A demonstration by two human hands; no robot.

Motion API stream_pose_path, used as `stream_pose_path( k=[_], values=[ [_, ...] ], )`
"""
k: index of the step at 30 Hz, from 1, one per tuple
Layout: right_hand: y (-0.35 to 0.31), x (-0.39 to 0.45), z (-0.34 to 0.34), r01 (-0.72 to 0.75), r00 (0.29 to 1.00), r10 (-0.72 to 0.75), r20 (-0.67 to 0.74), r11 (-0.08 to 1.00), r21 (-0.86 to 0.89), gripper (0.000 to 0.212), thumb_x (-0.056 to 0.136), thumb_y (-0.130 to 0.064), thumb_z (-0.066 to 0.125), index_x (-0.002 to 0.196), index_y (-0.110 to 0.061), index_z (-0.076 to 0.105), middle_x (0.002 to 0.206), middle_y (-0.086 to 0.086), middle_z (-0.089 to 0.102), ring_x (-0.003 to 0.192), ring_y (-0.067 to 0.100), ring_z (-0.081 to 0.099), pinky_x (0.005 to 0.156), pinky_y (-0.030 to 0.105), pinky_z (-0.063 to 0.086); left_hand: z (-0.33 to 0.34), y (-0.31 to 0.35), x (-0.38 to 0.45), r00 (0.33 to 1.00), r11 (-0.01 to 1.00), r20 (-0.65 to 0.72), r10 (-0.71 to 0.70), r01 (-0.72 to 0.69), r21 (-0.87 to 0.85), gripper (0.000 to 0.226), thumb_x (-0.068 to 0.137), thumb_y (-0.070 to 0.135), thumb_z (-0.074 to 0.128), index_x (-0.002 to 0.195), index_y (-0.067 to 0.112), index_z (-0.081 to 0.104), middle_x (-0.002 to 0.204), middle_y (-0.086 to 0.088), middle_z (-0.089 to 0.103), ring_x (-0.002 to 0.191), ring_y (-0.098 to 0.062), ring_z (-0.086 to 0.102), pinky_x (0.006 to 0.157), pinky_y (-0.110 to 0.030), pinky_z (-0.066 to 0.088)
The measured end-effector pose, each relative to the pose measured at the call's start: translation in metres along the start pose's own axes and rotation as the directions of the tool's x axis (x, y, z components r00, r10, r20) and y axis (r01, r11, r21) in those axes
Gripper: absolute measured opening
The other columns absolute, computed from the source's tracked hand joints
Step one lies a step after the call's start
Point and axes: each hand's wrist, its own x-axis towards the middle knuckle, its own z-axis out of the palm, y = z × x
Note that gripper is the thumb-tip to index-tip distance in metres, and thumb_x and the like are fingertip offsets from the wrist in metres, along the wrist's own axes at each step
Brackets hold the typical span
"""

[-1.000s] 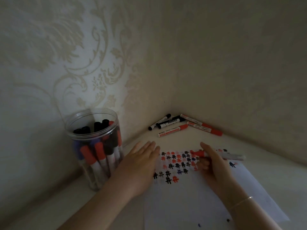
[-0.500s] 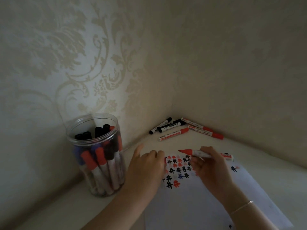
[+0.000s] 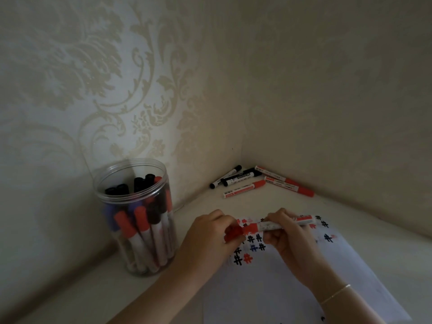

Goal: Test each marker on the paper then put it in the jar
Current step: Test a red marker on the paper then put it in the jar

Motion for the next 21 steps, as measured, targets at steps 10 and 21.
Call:
stream_pose_path(
  k=[10,21],
  values=[
    [-0.003,-0.005,0.004,-0.082,0.977,0.108,0.185,0.986,-0.142,0.019,0.081,-0.012,0.063,0.076,0.006,0.063,0.077,0.022,0.066,0.066,0.025,0.063,0.058,0.027,0.054,0.002,0.005,-0.003,0.979,0.948,0.203,0.0,0.065,-0.313,0.018,0.096,0.044,0.047,0.099,0.028,0.055,0.086,0.013,0.054,0.072,-0.001,0.052,0.065,-0.016,0.042],
    [0.013,-0.002,0.008,0.208,0.96,-0.281,0.003,0.702,-0.681,0.047,0.094,-0.025,0.053,0.058,0.001,0.041,0.047,0.0,0.028,0.043,0.012,0.024,0.045,0.025,0.021,0.008,-0.002,-0.001,0.953,0.833,0.071,-0.293,0.291,-0.471,0.049,0.079,0.061,0.054,0.07,0.015,0.065,0.048,0.012,0.049,0.046,-0.001,0.042,0.051,-0.013,0.033]
  ],
)
